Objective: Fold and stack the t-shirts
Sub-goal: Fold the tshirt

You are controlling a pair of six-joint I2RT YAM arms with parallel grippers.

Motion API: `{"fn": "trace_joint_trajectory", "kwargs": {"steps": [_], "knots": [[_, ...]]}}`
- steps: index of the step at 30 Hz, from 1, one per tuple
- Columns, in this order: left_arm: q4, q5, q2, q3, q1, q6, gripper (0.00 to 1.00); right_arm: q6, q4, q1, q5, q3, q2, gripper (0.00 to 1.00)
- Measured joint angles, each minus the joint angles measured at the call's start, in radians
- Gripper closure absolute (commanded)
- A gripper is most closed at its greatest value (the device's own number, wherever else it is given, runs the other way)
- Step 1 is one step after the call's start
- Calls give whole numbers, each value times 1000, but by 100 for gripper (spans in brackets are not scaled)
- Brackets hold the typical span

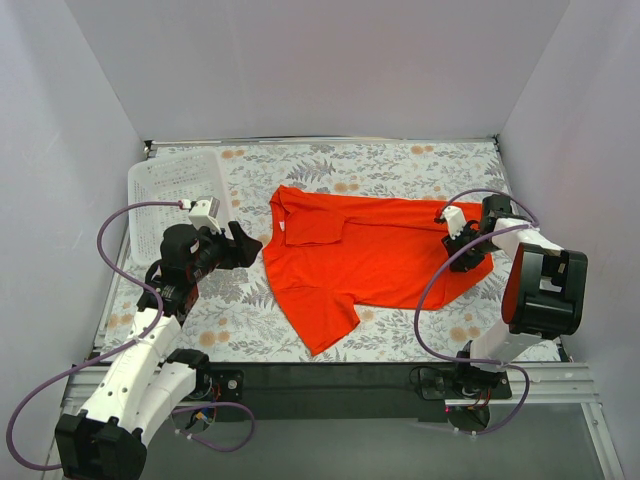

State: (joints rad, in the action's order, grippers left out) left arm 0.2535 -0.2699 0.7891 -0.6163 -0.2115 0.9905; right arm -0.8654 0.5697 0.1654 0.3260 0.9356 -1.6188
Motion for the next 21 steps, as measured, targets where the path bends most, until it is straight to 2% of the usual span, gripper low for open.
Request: {"fn": "trace_joint_trajectory", "kwargs": {"steps": [1, 4, 7, 9, 10, 12, 13, 17, 21], "knots": [[0, 0, 0, 0, 0, 0, 35, 1, -1, 0, -3, 0, 0, 85], [0, 0, 0, 0, 0, 0, 35, 4, -4, -2, -10, 0, -1, 94], [0, 0, 0, 0, 0, 0, 35, 4, -4, -2, -11, -1, 1, 98], [0, 0, 0, 0, 0, 0, 35, 5, -3, -2, -13, -3, 16, 98], [0, -1, 0, 0, 0, 0, 35, 5, -3, -2, -13, -5, 27, 87], [0, -1, 0, 0, 0, 0, 35, 11, -3, -2, -12, -5, 58, 74], [0, -2, 0, 0, 0, 0, 35, 14, -4, -2, -11, -5, 73, 63], [0, -3, 0, 0, 0, 0, 35, 27, -5, -6, -6, 2, 75, 53], [0, -3, 0, 0, 0, 0, 35, 35, -7, -16, -6, 5, 18, 52]]}}
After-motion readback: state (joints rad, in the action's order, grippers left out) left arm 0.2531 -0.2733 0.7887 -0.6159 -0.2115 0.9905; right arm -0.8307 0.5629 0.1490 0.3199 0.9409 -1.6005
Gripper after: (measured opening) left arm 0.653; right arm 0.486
